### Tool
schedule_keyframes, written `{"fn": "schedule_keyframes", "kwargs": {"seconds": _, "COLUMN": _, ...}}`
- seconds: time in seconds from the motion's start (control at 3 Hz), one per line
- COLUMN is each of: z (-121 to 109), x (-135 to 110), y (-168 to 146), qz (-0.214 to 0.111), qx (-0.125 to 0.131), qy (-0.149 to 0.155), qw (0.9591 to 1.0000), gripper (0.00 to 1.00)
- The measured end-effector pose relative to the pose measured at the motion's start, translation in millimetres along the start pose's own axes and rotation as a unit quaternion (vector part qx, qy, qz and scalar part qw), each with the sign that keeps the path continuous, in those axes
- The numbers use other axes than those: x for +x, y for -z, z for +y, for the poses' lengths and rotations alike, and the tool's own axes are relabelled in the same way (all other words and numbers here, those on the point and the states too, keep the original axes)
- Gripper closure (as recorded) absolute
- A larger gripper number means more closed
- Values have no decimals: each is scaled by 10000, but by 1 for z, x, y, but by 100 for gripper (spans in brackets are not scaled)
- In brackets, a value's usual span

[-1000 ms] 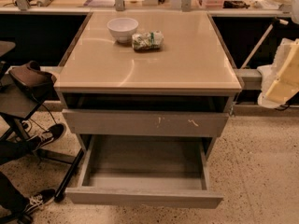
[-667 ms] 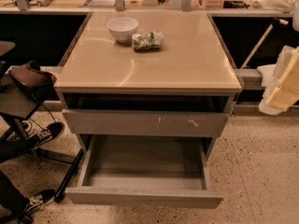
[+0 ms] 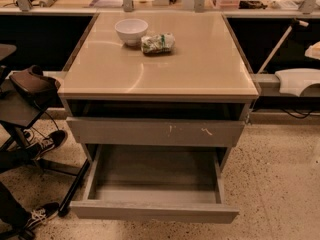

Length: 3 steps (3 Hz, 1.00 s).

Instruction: Close middle drawer

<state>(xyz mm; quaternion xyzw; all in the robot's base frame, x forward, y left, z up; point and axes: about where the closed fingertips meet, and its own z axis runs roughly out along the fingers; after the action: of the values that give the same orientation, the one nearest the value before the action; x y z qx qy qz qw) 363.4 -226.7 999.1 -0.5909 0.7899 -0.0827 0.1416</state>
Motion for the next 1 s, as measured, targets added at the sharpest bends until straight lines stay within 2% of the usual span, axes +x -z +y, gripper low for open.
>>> {"fn": "schedule_keyframes", "kwargs": {"seconds": 0.33, "z": 0, "x": 0, "y": 0, "qz": 0, "qx": 0, "qy": 0, "qw": 10000, "gripper": 0}}
{"fn": "schedule_keyframes", "kwargs": {"seconds": 0.67, "z": 19, "x": 1, "y": -14, "qz": -145, "qx": 31, "qy": -111, "qw": 9998, "gripper": 0}}
{"fn": "schedule_keyframes", "kwargs": {"seconds": 1.0, "z": 67, "x": 8, "y": -13, "qz": -593, "qx": 414, "qy": -445, "qw": 9964, "gripper": 0}}
